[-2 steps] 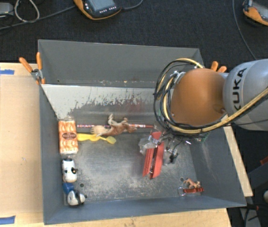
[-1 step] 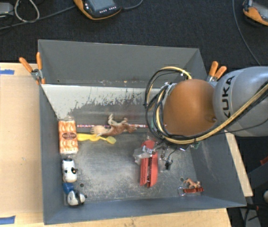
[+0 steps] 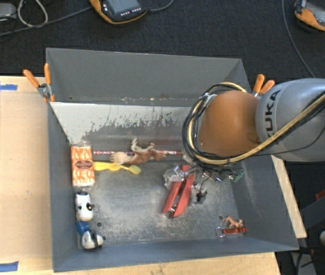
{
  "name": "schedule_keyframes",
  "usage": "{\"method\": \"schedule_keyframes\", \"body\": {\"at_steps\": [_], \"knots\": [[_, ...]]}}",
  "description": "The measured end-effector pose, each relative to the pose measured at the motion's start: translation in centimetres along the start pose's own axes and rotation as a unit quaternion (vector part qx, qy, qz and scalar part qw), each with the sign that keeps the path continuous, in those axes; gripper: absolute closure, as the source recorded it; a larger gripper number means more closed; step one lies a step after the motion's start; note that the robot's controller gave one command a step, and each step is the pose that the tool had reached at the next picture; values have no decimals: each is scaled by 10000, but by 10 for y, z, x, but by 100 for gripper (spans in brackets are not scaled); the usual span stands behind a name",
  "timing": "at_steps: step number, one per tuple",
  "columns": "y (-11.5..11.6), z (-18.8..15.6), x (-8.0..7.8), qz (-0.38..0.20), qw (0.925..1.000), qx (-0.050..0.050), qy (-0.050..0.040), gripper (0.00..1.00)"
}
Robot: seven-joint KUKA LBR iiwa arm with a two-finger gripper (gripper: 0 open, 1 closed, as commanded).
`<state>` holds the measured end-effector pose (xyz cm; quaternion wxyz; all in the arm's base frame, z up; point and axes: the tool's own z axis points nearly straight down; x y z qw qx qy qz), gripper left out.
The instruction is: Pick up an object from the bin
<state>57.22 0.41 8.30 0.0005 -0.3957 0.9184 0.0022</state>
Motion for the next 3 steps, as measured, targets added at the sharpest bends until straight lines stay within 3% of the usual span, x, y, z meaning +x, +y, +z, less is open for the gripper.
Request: {"method": "schedule_keyframes", "body": {"at_steps": [1, 2, 3], "knots": [[-21, 7, 9, -1357, 9908, -8, -8, 100], [-17, 11, 20, -2606, 9654, -14, -5, 100], [-33, 12, 33, -4221, 9066, -13, -23, 100]]}}
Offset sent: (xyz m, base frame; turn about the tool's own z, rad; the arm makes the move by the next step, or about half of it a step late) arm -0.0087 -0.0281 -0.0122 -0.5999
